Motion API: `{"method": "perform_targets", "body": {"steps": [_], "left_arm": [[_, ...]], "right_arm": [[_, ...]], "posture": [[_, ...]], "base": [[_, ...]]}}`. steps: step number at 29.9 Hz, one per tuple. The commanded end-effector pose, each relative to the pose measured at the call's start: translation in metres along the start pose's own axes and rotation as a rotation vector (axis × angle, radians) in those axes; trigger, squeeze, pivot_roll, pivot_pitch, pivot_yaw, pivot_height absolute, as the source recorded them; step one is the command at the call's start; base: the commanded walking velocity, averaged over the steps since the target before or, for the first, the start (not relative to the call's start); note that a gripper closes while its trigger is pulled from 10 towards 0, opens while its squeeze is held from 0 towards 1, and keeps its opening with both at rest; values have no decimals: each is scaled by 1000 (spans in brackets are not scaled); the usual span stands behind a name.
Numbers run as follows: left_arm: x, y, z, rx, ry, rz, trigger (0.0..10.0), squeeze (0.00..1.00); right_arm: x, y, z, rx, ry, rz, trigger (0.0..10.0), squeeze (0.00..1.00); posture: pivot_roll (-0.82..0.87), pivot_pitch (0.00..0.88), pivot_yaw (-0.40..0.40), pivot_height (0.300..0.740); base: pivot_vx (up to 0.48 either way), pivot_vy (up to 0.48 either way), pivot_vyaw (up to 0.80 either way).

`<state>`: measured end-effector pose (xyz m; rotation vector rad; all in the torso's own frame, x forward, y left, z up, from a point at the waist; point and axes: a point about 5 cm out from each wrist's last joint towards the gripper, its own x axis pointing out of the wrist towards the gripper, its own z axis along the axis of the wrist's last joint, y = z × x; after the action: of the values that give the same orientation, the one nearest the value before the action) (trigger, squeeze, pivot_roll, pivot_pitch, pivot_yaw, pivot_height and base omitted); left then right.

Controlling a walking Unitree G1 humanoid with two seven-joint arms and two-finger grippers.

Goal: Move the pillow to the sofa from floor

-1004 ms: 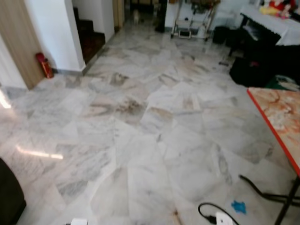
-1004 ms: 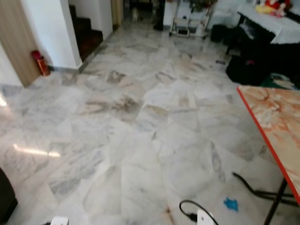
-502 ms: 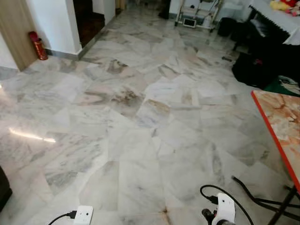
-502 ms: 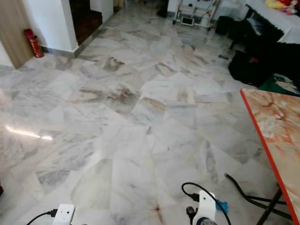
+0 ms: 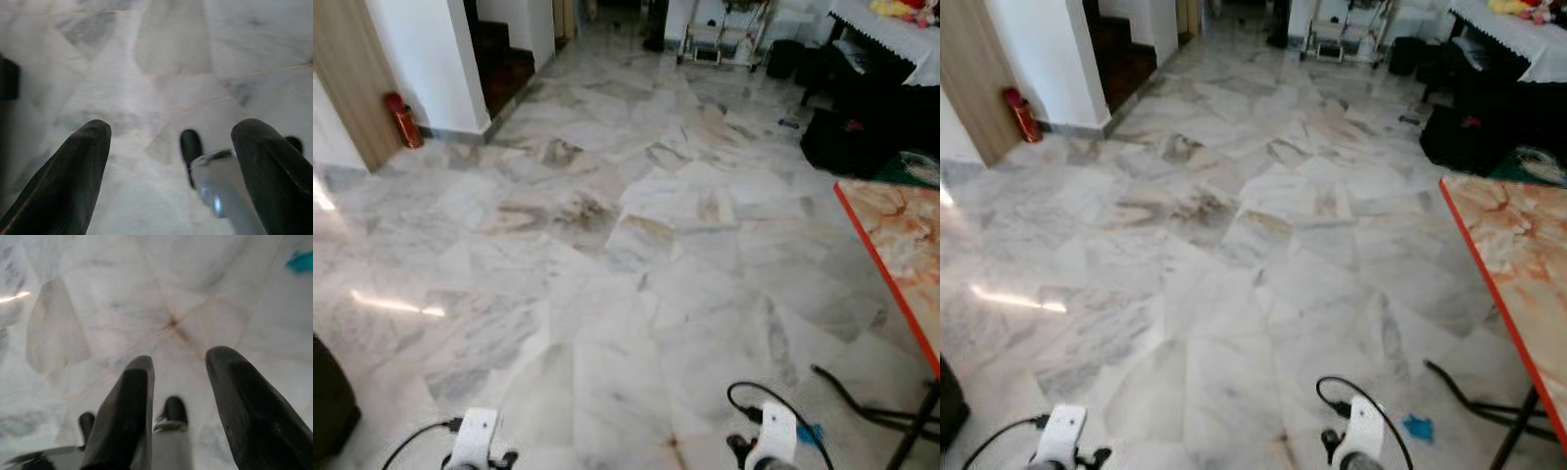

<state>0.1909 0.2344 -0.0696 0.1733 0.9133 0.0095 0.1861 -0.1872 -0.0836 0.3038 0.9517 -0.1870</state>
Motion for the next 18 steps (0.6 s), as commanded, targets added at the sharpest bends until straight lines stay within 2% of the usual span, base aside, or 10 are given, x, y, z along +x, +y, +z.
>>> {"method": "perform_targets", "body": {"steps": [1, 10, 14, 18], "left_arm": [[0, 1, -1, 32, 17, -12, 10000, 0], [2, 0, 9, 26, -10, -9, 10000, 0], [1, -2, 2, -11, 3, 8, 10000, 0], [0, -5, -5, -30, 26, 9, 10000, 0]], "right_arm": [[0, 0, 0, 23, -7, -8, 10000, 0], [1, 6, -3, 11, 9, 10, 10000, 0], [0, 4, -2, 13, 6, 1, 10000, 0], [-3, 6, -19, 8, -5, 18, 10000, 0]], "posture": [[32, 0, 2, 740], [59, 0, -25, 740], [64, 0, -37, 740], [39, 0, -31, 740]], "base": [[0, 0, 0], [0, 0, 0], [0, 0, 0], [0, 0, 0]]}}
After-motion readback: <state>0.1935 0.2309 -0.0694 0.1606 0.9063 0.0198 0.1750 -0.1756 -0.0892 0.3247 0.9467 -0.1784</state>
